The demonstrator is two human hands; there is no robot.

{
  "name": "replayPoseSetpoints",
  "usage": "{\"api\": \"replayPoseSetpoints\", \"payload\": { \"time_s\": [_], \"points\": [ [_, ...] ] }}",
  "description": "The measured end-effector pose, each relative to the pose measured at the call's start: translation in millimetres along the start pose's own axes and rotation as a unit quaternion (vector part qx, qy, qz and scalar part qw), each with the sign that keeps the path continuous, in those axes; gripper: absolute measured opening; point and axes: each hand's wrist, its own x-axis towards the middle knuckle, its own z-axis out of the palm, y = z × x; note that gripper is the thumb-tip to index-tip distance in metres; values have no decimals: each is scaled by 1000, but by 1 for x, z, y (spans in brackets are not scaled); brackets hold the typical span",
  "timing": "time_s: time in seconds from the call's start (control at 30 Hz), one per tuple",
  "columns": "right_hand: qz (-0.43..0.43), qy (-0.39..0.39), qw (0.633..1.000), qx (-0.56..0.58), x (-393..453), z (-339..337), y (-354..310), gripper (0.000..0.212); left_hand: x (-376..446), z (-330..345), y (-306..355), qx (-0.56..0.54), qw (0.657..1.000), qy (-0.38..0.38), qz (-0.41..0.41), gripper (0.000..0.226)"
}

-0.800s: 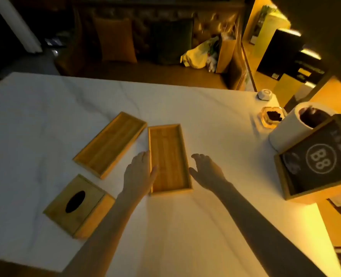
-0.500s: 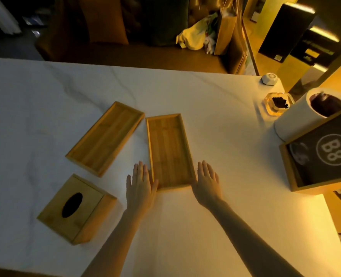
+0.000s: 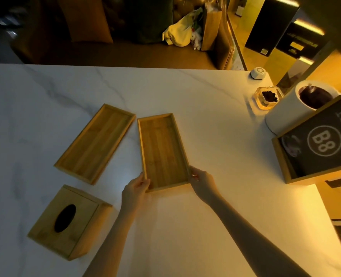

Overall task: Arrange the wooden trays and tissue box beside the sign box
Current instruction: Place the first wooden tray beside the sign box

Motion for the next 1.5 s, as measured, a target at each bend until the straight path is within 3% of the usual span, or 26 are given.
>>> {"api": "replayPoseSetpoints", "payload": {
  "time_s": [0.13, 0.23, 0.43, 0.9, 1.27, 1.4, 1.5],
  "points": [
    [-15, 20, 998, 61, -7, -9, -10, 29, -1, -15, 4, -244, 960, -78, -118, 28],
    [-14, 9, 995, 102, -11, -19, -17, 28, -3, -20, 9, -283, 946, -114, -111, 36],
    [-28, 23, 988, 148, -22, -46, -17, 27, -11, -15, 36, -259, 955, -137, -52, 32],
    [-28, 163, 972, 169, -41, -125, 36, 27, -15, 76, 114, -82, 979, -159, 96, 34],
    [17, 246, 962, 116, -34, -173, 104, 27, -8, 165, 141, -22, 971, -223, 77, 36],
    [42, 286, 947, 139, -25, -178, 124, 16, -2, 187, 141, -17, 968, -241, 73, 37],
    [58, 300, 941, 144, -17, -176, 138, 28, 3, 198, 139, -11, 967, -249, 56, 38]
  ]
}}
